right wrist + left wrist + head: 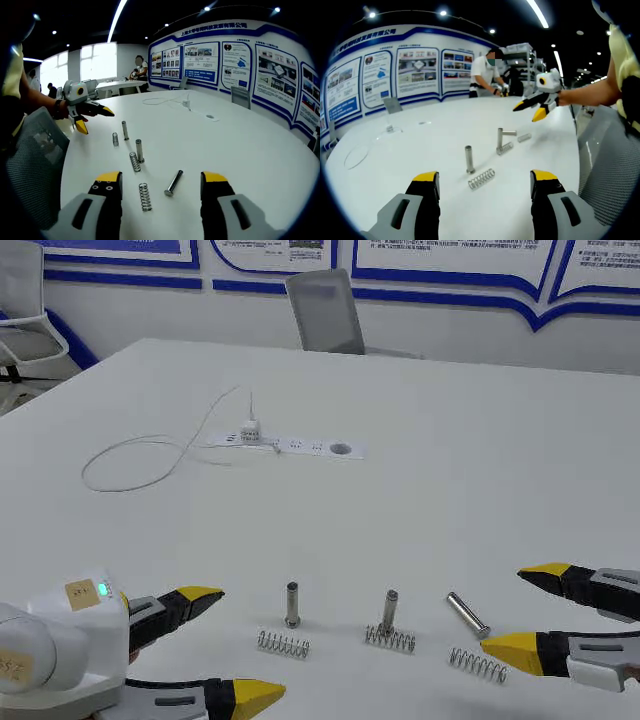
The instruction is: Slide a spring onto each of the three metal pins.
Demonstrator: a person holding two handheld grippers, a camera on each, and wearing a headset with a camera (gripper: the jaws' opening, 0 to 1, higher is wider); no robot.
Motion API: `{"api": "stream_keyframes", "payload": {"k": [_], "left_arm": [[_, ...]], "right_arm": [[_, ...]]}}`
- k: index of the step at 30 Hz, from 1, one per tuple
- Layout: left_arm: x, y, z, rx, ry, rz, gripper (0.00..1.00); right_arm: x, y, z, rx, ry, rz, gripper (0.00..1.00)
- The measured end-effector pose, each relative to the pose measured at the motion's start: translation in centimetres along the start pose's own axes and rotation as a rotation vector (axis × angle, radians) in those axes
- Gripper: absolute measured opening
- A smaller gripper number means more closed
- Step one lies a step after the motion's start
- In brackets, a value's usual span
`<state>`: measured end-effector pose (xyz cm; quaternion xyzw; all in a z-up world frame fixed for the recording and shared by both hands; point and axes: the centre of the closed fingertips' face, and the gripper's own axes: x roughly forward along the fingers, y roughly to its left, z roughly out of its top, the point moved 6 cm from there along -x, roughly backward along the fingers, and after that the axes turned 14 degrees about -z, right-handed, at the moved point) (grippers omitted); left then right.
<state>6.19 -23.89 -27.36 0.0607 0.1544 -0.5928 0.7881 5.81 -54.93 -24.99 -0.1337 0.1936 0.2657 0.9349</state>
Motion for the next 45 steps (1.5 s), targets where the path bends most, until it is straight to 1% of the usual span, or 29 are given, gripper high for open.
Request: {"api": "stream_keyframes", "payload": {"k": [8,13,17,21,27,36,45], "left_arm": [[0.0,0.0,0.1,0.001,0.0,0.0,0.75],[0.0,-0.1,0.0,0.0,0.0,0.0,0.75],[-0.1,0.0,-0.1,-0.002,-0.001,0.002,0.75],[-0.1,0.0,-0.1,-0.003,-0.001,0.002,0.75],[0.0,0.1,-0.1,-0.005,-0.004,0.003,0.75],[-0.1,0.1,-0.3,-0.008,-0.004,0.006,0.75],[0.1,0.1,-0.2,-0.008,-0.008,0.004,0.75]], "right_arm": [[1.2,-0.5,0.4,0.001,0.035,-0.015,0.61],[2.1,-0.8,0.4,0.001,0.072,-0.032,0.58],[2.7,-1.1,0.3,-0.014,0.099,-0.042,0.57],[3.5,-1.4,0.3,-0.009,0.129,-0.055,0.52],[4.4,-1.6,0.3,-0.016,0.169,-0.069,0.44],[5.6,-1.9,-0.3,-0.012,0.226,-0.094,0.33],[6.6,-1.8,-0.8,0.001,0.29,-0.122,0.27]]}}
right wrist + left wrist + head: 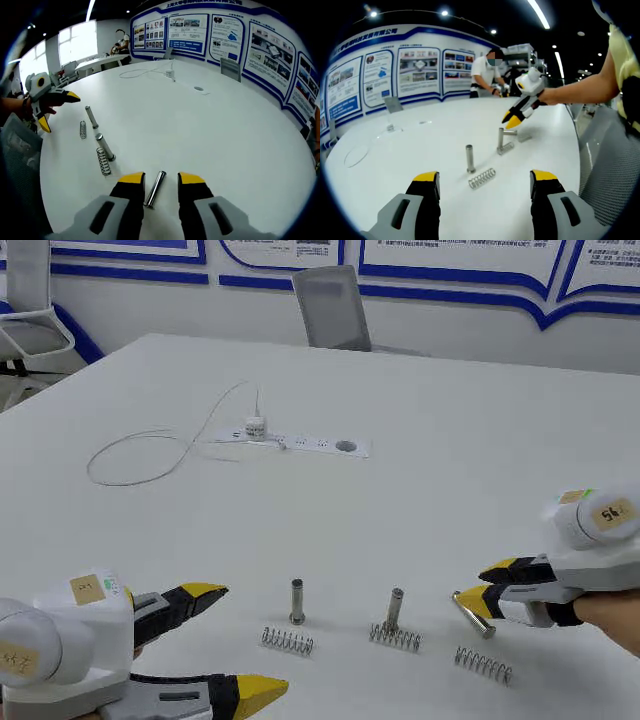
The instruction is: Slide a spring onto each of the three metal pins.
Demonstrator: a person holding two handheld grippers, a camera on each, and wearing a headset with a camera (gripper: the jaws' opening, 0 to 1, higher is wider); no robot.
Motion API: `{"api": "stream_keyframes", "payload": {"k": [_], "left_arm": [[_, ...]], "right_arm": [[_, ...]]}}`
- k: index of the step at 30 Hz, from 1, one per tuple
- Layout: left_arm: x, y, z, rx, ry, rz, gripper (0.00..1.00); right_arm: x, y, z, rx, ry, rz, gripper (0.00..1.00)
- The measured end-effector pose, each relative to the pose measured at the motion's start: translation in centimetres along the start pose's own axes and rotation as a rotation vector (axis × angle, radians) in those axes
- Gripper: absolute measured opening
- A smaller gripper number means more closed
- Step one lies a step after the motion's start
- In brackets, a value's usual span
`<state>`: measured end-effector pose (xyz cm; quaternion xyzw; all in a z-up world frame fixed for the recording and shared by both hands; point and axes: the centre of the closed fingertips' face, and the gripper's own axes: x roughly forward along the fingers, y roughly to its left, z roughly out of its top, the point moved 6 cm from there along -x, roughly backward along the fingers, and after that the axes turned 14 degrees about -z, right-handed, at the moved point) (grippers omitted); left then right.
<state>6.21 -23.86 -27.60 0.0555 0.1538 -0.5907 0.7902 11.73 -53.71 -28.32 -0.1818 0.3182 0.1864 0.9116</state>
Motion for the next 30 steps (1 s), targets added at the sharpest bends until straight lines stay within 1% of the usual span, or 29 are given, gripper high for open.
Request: {"api": "stream_keyframes", "payload": {"k": [4,17,30], "left_arm": [[0.0,0.0,0.0,-0.001,0.0,0.0,0.75],[-0.1,0.0,-0.1,-0.002,0.003,0.0,0.74],[-0.2,0.1,-0.1,-0.005,0.002,0.005,0.74]], "right_arm": [[0.5,0.2,-0.1,0.001,0.027,-0.007,0.24],[1.8,0.5,-0.4,0.053,0.099,-0.031,0.16],[2.5,0.6,-0.6,0.081,0.147,-0.04,0.13]]}}
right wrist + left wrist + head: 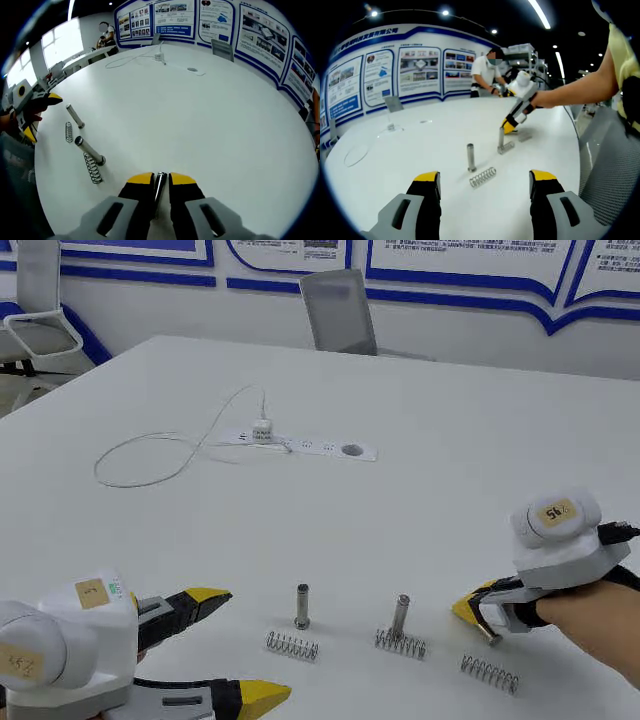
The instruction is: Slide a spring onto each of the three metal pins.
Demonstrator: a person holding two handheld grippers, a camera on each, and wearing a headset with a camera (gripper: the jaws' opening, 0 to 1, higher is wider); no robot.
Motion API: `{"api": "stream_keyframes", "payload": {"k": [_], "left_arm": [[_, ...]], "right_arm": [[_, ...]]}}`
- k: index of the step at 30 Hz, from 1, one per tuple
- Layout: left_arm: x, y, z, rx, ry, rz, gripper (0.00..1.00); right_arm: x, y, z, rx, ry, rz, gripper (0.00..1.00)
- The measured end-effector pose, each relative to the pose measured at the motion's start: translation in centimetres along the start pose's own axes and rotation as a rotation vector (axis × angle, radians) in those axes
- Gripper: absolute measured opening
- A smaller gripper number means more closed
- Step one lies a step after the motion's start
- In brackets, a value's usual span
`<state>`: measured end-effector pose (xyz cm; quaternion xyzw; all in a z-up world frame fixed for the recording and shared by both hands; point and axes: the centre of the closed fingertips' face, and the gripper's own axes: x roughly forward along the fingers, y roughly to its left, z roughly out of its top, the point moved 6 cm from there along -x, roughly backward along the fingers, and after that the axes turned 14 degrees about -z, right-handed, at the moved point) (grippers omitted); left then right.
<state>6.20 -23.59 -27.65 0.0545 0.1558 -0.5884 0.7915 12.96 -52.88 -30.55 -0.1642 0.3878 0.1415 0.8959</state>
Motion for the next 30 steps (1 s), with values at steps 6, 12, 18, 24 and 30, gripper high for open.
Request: {"api": "stream_keyframes", "payload": {"k": [6,12,18,24,30], "left_arm": [[-0.1,0.0,-0.1,-0.001,0.002,0.0,0.73],[-0.1,0.0,0.0,0.001,0.001,-0.001,0.73],[0.0,0.1,0.1,0.005,0.0,-0.002,0.73],[-0.2,0.2,0.3,0.007,-0.002,0.001,0.73],[-0.3,0.3,0.4,0.011,-0.007,0.006,0.72]], "right_arm": [[0.0,0.0,0.0,0.0,0.012,-0.005,0.11],[-0.1,0.2,0.0,-0.009,0.026,-0.016,0.09],[-0.1,0.2,-0.1,0.024,0.03,-0.028,0.09],[-0.6,-0.1,0.1,0.067,-0.001,-0.02,0.09],[-1.8,-0.1,0.5,0.059,-0.029,-0.028,0.09]]}}
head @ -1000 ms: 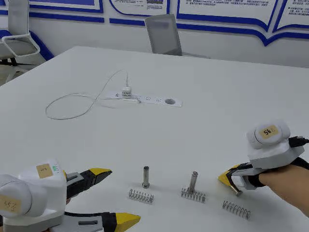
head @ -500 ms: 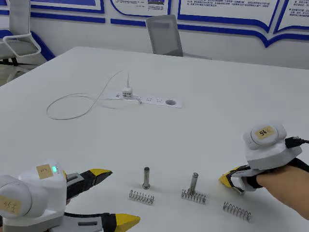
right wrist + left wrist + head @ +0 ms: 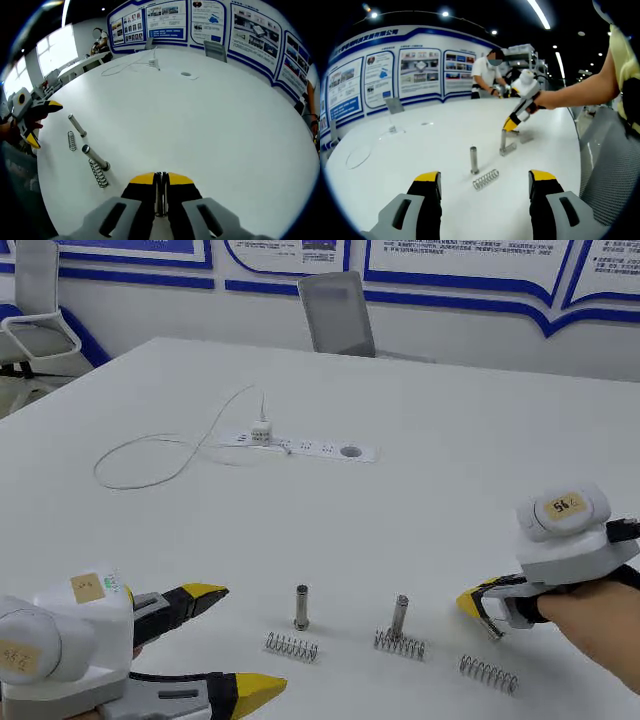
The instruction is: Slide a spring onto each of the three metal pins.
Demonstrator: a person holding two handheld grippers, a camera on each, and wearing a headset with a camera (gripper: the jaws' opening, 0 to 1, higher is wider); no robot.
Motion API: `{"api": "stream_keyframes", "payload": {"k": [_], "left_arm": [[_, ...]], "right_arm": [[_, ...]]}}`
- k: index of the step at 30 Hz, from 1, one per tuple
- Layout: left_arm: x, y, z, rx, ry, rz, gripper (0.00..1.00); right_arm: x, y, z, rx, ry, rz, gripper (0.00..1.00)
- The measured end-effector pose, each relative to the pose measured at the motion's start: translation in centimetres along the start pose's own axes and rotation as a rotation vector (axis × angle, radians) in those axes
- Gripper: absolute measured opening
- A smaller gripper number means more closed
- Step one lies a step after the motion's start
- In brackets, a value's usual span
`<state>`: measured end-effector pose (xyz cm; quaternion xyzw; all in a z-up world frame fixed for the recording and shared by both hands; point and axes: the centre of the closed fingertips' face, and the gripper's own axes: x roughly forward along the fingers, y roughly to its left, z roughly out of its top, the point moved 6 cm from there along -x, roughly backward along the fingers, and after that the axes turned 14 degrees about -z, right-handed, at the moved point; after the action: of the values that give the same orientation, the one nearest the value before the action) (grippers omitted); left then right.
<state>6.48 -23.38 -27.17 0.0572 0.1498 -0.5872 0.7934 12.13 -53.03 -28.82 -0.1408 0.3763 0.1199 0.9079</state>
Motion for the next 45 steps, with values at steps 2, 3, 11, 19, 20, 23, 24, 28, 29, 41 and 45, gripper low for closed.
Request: {"api": "stream_keyframes", "payload": {"k": [2,3,11,19,20,23,24,28,29,41,45], "left_arm": [[0.1,0.0,0.2,0.004,-0.001,-0.002,0.72],[0.1,-0.1,0.2,0.004,-0.002,-0.003,0.72],[0.2,-0.1,0.2,0.005,0.0,-0.007,0.72],[0.3,-0.1,0.2,0.005,-0.002,-0.009,0.72],[0.3,-0.1,0.2,0.005,-0.003,-0.008,0.72],[0.3,-0.1,0.2,0.006,-0.002,-0.008,0.72],[0.3,-0.1,0.2,0.006,-0.002,-0.008,0.72],[0.3,-0.2,0.2,0.007,-0.003,-0.008,0.72],[0.3,-0.2,0.3,0.007,-0.002,-0.008,0.72],[0.2,-0.4,0.4,0.012,-0.002,-0.008,0.73],[0.1,-0.5,0.4,0.013,-0.002,-0.006,0.73]], "right_arm": [[-0.5,-0.1,0.1,0.003,-0.011,-0.001,0.09],[-0.7,0.0,0.1,0.003,-0.017,-0.001,0.09],[-2.5,-0.1,0.0,0.01,-0.054,-0.004,0.09],[-3.3,0.2,-0.3,0.005,-0.066,-0.003,0.09],[-3.4,0.2,-0.4,0.006,-0.068,-0.002,0.09],[-3.7,0.3,-0.5,0.002,-0.071,-0.003,0.09],[-3.8,0.3,-0.6,0.002,-0.073,-0.004,0.09],[-4.0,0.2,-0.7,0.001,-0.076,-0.003,0.09],[-4.1,0.3,-0.8,-0.002,-0.077,-0.004,0.09],[-4.9,0.0,-1.4,0.001,-0.074,-0.003,0.09],[-5.1,0.0,-1.6,0.0,-0.072,-0.002,0.09]]}}
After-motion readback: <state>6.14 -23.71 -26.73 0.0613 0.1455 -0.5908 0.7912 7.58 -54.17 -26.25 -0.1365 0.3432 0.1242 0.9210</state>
